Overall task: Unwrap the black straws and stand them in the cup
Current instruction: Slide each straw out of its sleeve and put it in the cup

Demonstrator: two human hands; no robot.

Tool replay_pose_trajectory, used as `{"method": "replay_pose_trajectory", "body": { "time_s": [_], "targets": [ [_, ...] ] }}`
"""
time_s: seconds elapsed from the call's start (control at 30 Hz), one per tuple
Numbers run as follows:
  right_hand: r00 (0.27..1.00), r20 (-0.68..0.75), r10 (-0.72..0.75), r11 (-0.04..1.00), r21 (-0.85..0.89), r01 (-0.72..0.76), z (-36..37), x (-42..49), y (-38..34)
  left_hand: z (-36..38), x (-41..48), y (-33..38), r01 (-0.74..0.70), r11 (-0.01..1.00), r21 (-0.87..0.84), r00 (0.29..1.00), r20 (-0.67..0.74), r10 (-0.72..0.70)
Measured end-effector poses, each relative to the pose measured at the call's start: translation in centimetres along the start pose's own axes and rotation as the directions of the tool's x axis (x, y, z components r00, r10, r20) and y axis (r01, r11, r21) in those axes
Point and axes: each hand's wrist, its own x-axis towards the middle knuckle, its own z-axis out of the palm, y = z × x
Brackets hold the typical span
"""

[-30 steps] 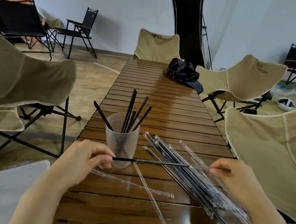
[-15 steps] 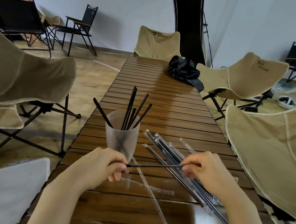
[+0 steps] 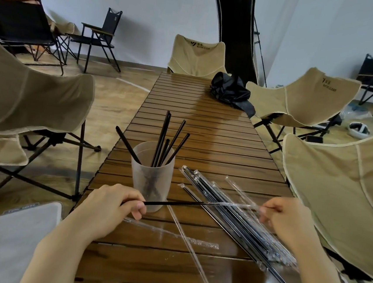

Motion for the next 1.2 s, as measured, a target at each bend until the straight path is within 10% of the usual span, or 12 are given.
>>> {"method": "replay_pose_trajectory", "body": {
  "time_s": [0.47,0.97,1.07,1.2],
  "targets": [
    [0.928,0.203,-0.313,0.95,0.051,0.309,2.0,-0.5,-3.0,0.6,0.1,0.7,0.031,0.993,-0.112,0.997,0.08,-0.022],
    [0.991,0.072,0.117,0.991,0.057,-0.121,1.8,-0.3,-1.9,-0.5,0.1,1.7,-0.093,0.98,-0.176,0.983,-0.172,0.062],
    [1.0,0.009,-0.005,0.999,0.034,0.005,2.2,-0.7,-3.5,-0.5,0.2,1.9,-0.113,0.976,-0.186,0.983,-0.165,0.083],
    [0.965,-0.023,-0.261,0.875,0.417,0.246,1.9,-1.5,-6.4,-0.4,0.3,2.1,-0.135,0.976,-0.172,0.985,-0.135,0.112]
  ]
}}
